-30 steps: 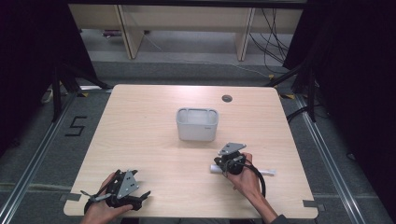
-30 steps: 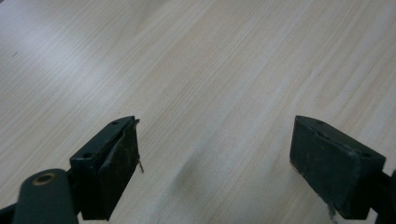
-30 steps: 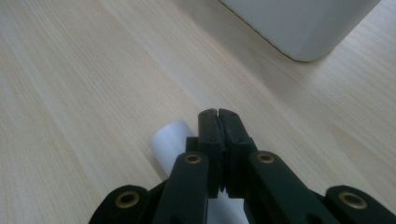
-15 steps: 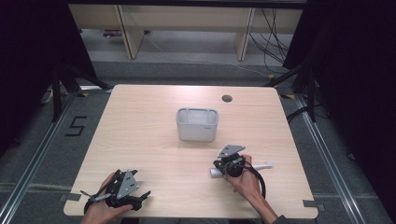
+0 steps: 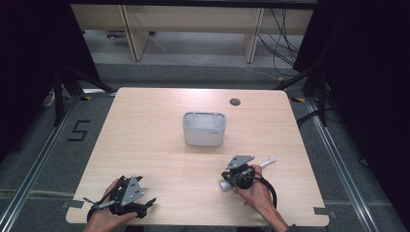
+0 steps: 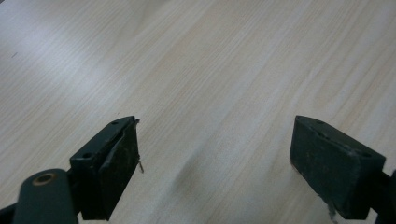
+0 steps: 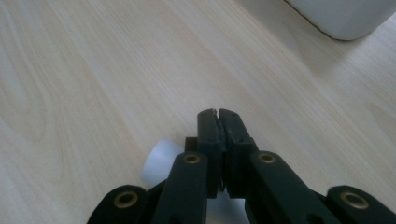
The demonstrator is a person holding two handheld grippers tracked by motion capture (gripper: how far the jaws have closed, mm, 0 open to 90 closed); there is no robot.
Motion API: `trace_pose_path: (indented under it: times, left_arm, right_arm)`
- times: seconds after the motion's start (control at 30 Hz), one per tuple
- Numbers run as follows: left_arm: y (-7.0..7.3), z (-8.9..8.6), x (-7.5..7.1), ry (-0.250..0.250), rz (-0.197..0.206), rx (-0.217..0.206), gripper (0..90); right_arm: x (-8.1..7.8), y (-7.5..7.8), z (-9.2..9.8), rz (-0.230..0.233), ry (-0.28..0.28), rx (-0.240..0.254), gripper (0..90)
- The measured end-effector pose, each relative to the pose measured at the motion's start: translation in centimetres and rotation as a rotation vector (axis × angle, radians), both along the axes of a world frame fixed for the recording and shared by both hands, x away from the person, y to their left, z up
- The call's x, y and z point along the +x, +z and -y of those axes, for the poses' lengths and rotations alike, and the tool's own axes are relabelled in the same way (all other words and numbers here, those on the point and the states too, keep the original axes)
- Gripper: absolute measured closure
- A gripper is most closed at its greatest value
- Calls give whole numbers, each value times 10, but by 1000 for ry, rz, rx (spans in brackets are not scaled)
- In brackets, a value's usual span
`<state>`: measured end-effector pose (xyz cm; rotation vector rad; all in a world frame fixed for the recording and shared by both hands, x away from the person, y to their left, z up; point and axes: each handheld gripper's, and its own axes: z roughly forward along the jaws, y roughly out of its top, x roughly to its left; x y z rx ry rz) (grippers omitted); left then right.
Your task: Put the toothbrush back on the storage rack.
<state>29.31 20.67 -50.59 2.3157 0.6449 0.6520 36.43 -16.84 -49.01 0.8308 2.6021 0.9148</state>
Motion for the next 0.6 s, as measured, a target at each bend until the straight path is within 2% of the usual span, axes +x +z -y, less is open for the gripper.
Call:
trace_pose_path:
  times: [0.03,0.13,0.2,0.27,0.3,0.4,0.43,0.47,0.57,0.6]
  left_arm:
    - [0,0,1,-6,14,1,152]
    - [0,0,0,-3,4,4,152]
    - [0,0,0,-1,5,2,152]
    - [1,-1,1,-11,19,8,152]
    - [1,-1,1,-10,19,10,152]
    - [1,-1,1,-11,19,9,151]
    - [1,-1,1,-11,21,5,151]
    - [1,-1,1,-11,19,5,152]
    - [1,-1,1,-10,20,6,152]
    - [1,-1,1,-11,19,6,151]
  right_arm:
    - [-2,0,0,-2,-6,5,880]
    - [-3,-1,1,10,-5,4,880]
    - [-6,0,2,-10,3,0,880]
    - [-9,-1,2,-5,-2,-6,880]
    - [-9,0,3,-20,14,-11,880]
    - [-12,-1,4,-15,2,-5,880]
    - [-12,0,5,-29,10,-8,880]
    - [-12,-1,5,-16,17,-1,880]
    - [-15,0,7,-36,3,-9,880]
    - [-16,-1,7,-25,2,-2,880]
